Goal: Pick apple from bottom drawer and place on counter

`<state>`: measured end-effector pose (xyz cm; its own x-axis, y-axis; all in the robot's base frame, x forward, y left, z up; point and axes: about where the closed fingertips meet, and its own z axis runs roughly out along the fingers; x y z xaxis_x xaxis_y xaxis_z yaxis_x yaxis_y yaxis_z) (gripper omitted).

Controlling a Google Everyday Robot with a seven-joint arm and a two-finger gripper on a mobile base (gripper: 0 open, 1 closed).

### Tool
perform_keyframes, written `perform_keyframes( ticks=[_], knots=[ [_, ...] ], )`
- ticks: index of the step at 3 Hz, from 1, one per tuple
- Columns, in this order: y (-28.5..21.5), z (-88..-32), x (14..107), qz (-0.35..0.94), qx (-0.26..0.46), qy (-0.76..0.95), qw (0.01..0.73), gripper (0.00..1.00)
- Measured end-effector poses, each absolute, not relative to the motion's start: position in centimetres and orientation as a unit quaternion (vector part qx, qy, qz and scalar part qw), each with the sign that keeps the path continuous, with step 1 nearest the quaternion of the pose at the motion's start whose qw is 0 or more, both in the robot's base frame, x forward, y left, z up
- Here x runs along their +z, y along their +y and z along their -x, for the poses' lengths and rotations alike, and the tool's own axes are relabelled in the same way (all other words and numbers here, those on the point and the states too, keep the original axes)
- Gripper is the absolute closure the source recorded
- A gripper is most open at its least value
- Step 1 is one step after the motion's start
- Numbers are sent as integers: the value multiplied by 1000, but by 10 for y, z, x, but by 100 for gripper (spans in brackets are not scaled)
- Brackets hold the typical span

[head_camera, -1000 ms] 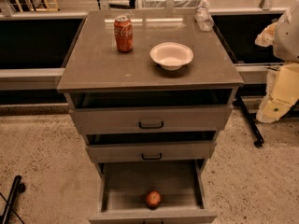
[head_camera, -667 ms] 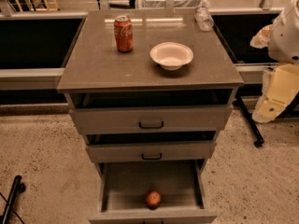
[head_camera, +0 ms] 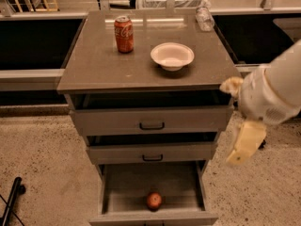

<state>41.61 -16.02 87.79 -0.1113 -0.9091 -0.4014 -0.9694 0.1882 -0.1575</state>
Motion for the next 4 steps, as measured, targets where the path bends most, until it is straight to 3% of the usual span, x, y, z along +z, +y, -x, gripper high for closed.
perform_keyframes(
  ticks=[2, 4],
  knots=[
    [-142, -396, 757, 628, 109, 742, 208, 0],
    [-134, -422, 702, 592, 109, 764, 233, 0]
  ],
)
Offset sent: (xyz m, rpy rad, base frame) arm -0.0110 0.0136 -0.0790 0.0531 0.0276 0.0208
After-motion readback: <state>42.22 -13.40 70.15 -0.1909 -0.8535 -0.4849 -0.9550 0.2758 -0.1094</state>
